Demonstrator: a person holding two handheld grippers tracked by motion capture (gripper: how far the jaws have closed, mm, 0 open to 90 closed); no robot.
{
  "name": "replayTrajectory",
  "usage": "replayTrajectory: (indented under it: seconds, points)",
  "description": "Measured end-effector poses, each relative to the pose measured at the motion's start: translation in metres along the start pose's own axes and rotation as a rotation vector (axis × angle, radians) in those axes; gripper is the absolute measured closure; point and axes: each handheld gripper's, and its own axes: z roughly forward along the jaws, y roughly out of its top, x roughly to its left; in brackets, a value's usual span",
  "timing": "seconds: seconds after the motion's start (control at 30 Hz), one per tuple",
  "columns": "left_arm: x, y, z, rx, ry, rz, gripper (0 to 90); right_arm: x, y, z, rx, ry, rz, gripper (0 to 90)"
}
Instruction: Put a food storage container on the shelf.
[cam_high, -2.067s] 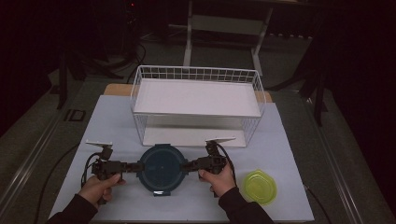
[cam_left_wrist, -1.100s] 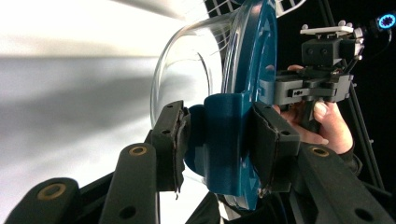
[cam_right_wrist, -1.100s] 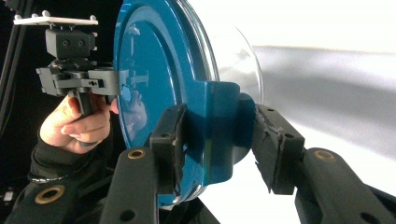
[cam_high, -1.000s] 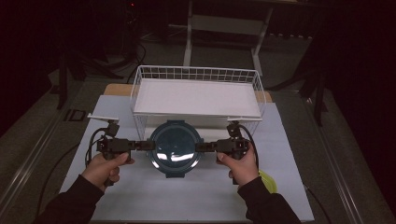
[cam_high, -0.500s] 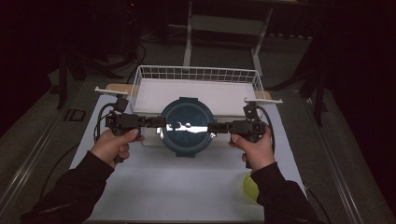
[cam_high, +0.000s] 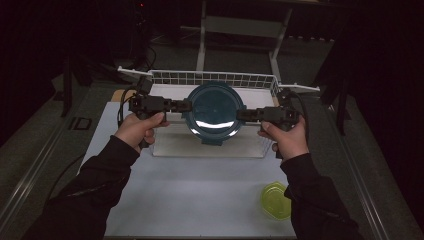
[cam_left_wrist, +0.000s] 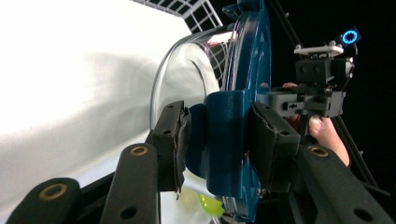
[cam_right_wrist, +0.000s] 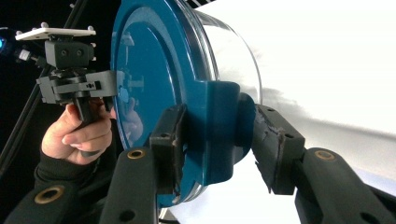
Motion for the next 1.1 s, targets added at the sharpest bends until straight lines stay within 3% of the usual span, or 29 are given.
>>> replayTrajectory:
  seconds: [0.3,0.5,0.73,1.1]
  points:
    - [0.011,0.015,0.017,0.002,0.009,-0.019,57.2,-0.012,0.017,0.0,-0.007,-0.031,0.028,55.2]
    - [0.019,0.015,0.023,-0.009,0.008,-0.039,57.0,-0.017,0.023,0.003,-0.001,-0.058,0.03,55.1]
    - [0.022,0.024,0.023,-0.005,0.006,-0.029,56.8,-0.021,0.031,0.006,0.008,-0.04,0.057,54.8]
    - [0.031,0.031,0.028,-0.015,0.011,-0.051,55.3,-0.027,0.04,0.011,0.021,-0.04,0.108,52.9]
